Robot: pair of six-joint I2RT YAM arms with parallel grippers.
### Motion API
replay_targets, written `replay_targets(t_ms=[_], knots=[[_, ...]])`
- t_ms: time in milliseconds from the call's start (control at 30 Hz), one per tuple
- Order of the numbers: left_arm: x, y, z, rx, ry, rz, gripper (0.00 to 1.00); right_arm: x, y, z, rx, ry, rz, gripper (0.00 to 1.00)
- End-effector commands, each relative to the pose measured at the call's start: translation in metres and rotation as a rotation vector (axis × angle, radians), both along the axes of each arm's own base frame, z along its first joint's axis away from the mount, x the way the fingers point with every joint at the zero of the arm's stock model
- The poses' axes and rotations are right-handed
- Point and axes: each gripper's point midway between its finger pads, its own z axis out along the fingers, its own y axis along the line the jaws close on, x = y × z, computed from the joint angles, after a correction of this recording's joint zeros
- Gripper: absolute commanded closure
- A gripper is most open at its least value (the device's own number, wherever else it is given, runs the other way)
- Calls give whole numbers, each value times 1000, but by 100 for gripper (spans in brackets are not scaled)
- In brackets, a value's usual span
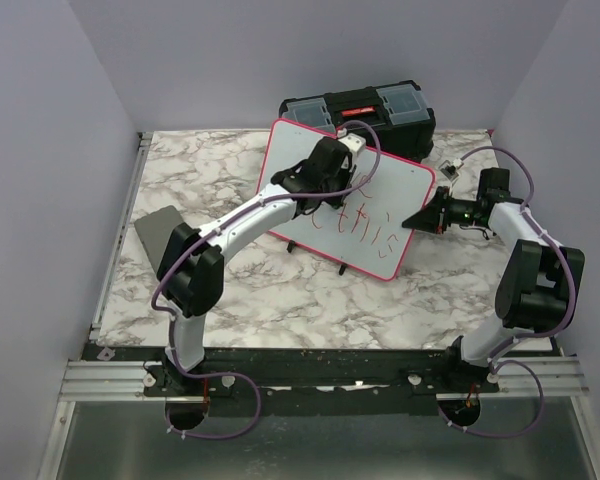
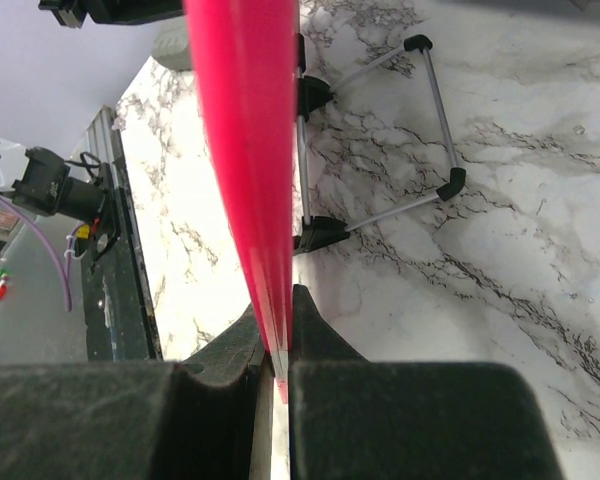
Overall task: Erase the whiteboard
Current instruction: Erase the whiteboard at the whiteboard stand.
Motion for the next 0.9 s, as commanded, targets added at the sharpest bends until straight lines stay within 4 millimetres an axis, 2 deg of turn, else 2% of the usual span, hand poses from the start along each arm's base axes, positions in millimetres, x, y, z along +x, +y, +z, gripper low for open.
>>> replay_targets(t_ms=[0,200,333,500,733,867], knots=[[19,0,14,-77,24,33,100,1,4,22,15,-122,35,99],[40,-15,43,-152,-8,61,100,0,4,22,15,-124,34,99],[39,-28,42,-152,10,28,100,1,4,21,15,-123,34,99],[21,-31,13,-115,50,3,100,1,4,20,15,-120,35,99],[-3,-3,-34,-54,93,40,100,1,4,19,16,-114,36,99],[-8,5,-39,-37,87,42,100,1,4,19,16,-113,36,99]])
